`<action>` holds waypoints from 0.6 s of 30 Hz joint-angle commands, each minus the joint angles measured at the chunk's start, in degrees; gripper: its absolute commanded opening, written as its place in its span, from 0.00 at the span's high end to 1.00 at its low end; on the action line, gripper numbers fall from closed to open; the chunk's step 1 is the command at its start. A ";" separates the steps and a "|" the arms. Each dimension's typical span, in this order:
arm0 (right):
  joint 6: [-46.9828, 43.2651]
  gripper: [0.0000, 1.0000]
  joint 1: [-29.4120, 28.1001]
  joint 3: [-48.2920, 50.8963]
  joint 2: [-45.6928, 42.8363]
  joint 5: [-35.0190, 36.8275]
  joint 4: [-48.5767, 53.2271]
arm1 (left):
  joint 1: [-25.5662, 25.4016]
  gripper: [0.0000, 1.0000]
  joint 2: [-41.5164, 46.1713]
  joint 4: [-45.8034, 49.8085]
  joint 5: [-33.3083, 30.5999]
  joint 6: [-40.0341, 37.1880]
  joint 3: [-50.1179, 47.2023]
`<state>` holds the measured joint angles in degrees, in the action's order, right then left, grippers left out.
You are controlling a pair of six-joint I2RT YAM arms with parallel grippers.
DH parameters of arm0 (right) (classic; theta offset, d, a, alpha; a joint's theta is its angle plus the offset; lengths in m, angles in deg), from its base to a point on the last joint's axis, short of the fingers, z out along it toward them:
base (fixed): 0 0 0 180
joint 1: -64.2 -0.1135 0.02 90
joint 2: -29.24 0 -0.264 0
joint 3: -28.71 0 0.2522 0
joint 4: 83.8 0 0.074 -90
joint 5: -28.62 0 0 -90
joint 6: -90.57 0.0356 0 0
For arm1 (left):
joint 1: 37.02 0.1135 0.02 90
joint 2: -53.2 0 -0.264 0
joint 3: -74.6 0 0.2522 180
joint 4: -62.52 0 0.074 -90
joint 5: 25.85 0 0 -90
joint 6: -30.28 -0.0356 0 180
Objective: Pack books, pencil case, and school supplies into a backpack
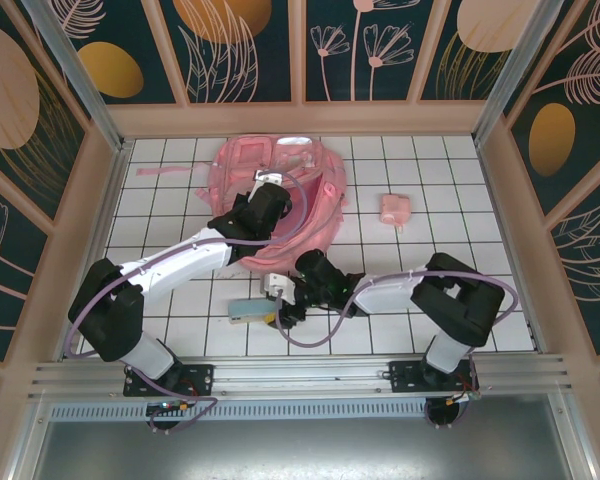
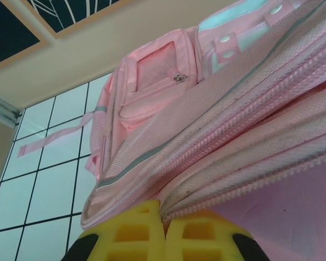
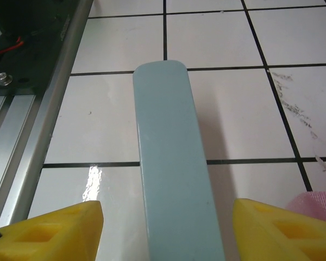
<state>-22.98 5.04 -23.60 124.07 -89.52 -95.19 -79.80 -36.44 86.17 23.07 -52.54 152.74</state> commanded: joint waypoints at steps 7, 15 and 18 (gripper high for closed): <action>0.37 0.35 -0.43 -0.92 2.28 0.51 2.03 | 0.78 1.00 -0.77 -1.63 0.12 2.49 2.51; 0.13 0.46 -0.43 -0.21 4.08 4.99 -2.28 | 0.84 1.00 -0.79 -1.45 0.14 2.41 2.51; 0.49 0.56 -0.46 1.36 2.02 6.29 -4.55 | 0.78 1.00 -0.79 -1.45 0.08 2.40 2.64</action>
<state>-22.67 4.97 -23.51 128.35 -85.00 -95.56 -79.76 -36.55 87.00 23.24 -52.15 153.09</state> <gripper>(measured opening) 0.459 0.062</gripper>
